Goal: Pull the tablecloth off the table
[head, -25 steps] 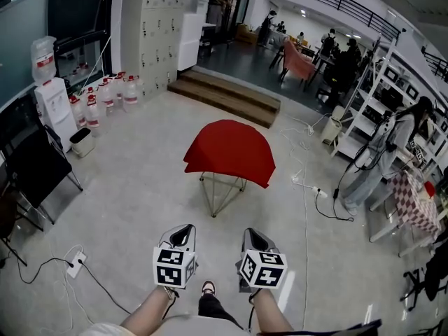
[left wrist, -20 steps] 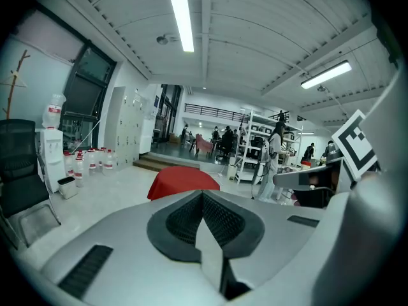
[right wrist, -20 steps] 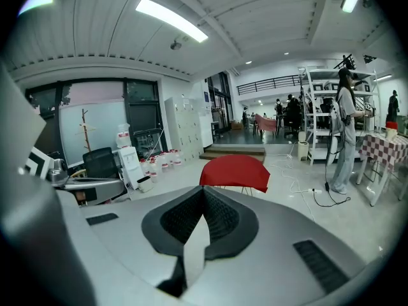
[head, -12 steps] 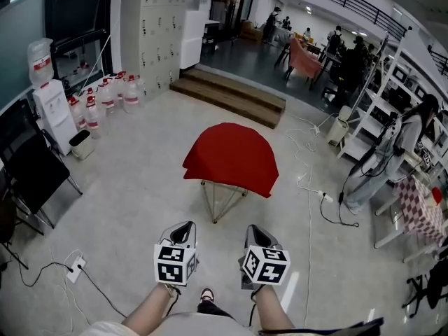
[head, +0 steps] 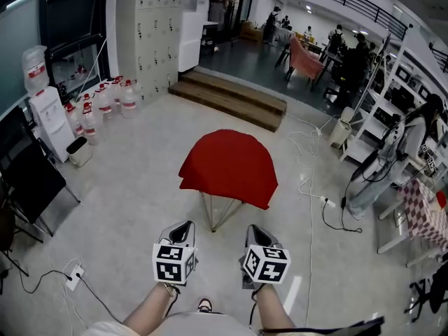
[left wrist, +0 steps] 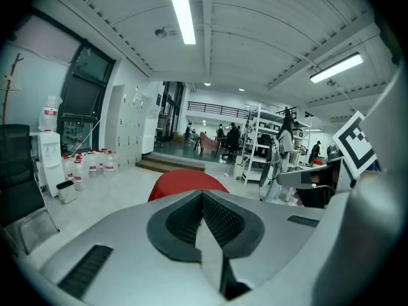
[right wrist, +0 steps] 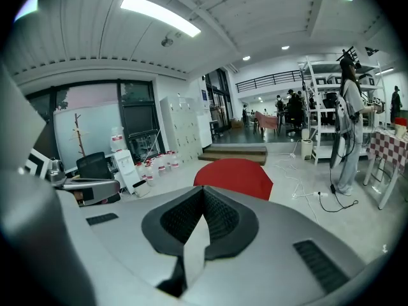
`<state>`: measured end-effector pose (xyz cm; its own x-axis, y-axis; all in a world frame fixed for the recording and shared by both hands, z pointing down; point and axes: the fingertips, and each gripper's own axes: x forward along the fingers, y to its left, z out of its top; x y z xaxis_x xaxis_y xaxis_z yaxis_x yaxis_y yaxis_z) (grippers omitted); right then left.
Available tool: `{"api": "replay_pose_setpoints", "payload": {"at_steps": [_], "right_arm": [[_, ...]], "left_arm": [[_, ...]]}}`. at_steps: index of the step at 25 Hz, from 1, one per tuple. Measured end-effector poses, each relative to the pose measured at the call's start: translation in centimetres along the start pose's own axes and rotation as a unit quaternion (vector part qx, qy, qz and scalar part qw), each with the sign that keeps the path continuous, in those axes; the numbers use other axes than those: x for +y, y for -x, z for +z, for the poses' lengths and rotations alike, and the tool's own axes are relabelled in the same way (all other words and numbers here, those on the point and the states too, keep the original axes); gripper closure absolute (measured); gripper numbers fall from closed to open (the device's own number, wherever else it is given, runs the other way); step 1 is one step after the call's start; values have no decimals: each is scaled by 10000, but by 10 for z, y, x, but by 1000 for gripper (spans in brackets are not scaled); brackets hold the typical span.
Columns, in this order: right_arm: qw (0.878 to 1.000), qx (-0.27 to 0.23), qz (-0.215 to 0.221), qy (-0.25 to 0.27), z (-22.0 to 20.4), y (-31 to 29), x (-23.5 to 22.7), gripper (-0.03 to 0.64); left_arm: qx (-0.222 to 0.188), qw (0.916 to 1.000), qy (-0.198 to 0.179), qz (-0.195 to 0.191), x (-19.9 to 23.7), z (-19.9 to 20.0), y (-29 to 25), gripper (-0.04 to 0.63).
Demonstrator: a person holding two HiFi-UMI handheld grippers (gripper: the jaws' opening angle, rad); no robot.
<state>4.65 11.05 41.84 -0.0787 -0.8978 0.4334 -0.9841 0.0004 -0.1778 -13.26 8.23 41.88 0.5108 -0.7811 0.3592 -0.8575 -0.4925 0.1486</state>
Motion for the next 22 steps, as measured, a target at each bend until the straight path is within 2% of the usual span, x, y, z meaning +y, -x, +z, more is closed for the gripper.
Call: {"api": "replay_pose_setpoints", "payload": {"at_steps": [14,22], "right_arm": [[10000,18,49,-46,31,-59,-43,592],[9998,62,93,-142,35,-78,-57,592]], "left_arm": [[35,9999,-26,144,5,22,-68,578],[110,9997,-90,222,7,27,-85,578]]}}
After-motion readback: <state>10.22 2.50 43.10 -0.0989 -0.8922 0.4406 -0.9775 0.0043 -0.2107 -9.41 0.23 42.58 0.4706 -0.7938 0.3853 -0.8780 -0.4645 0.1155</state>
